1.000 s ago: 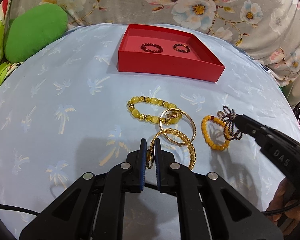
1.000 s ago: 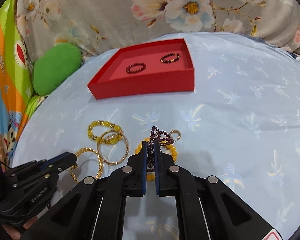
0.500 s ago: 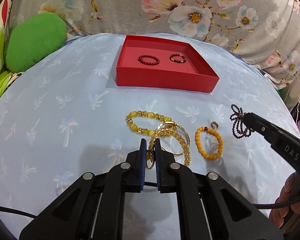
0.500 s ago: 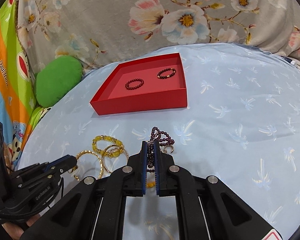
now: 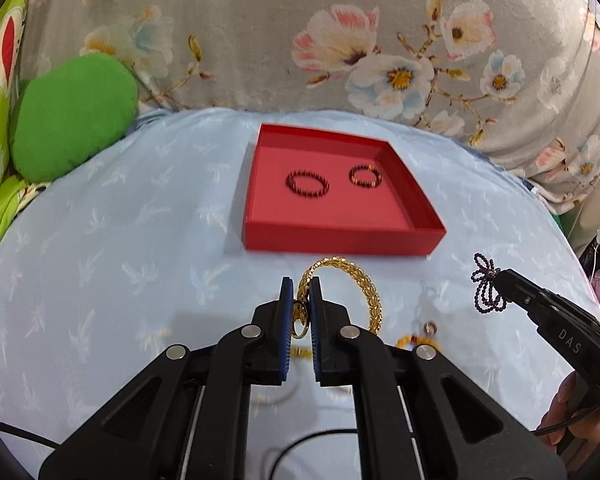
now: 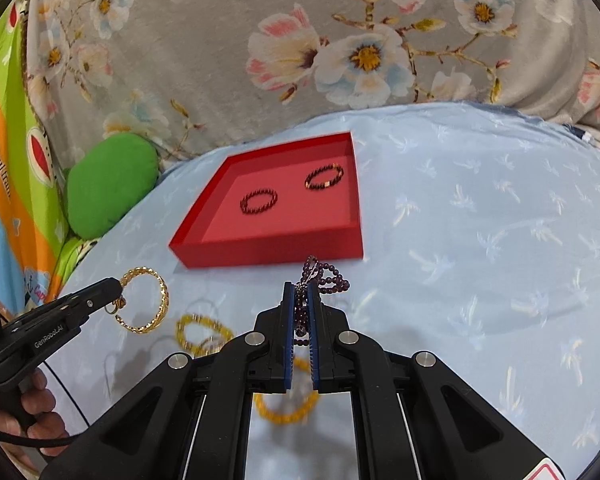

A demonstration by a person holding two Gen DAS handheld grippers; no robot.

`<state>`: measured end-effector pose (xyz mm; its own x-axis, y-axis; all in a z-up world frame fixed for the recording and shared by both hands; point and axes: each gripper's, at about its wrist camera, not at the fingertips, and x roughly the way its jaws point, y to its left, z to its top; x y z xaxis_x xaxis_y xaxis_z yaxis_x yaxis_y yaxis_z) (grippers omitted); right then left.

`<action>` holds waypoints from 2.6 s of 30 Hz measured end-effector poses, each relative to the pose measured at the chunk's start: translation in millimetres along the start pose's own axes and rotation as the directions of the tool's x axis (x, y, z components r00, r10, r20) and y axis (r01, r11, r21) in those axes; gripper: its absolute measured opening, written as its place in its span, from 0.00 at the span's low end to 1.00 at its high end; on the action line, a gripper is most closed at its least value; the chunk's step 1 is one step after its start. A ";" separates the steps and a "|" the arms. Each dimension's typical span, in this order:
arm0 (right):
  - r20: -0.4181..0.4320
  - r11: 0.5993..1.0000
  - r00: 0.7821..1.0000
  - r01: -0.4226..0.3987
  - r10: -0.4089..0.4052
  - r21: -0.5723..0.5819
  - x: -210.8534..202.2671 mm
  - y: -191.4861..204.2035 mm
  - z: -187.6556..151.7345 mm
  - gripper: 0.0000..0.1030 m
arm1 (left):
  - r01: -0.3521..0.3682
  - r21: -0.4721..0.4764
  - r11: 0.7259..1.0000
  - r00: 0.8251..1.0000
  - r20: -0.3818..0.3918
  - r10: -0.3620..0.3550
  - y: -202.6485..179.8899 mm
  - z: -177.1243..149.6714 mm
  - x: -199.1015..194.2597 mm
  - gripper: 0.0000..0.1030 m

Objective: Organize jewelry
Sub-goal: 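Lift both held pieces and carry them over the red tray, then lower both pieces into the tray and open both grippers, then move the right gripper to the yellow amber bead bracelet and close on it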

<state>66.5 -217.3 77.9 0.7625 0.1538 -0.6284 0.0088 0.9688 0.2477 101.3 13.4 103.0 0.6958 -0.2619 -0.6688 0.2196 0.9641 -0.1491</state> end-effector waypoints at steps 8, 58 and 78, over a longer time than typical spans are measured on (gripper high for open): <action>0.020 0.999 1.000 -0.012 0.013 -0.052 38.8 7.7 59.1 0.06 | -0.001 0.004 1.000 0.999 0.042 0.001 -3.7 59.2 30.3 0.08; -0.014 0.997 0.999 -0.046 0.045 -0.064 81.2 20.9 42.3 0.41 | -0.009 -0.005 1.000 1.000 -0.027 0.008 -1.9 42.3 90.5 0.20; -0.075 0.999 0.997 -0.028 0.026 -0.026 15.9 17.9 -51.9 0.41 | -0.006 -0.032 0.999 0.995 -0.097 0.003 6.7 -45.8 33.4 0.20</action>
<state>45.2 -187.4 34.1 0.7115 0.1928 -0.6757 -0.0292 0.9689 0.2457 94.7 13.1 46.3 0.6267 -0.2535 -0.7369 0.1936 0.9666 -0.1679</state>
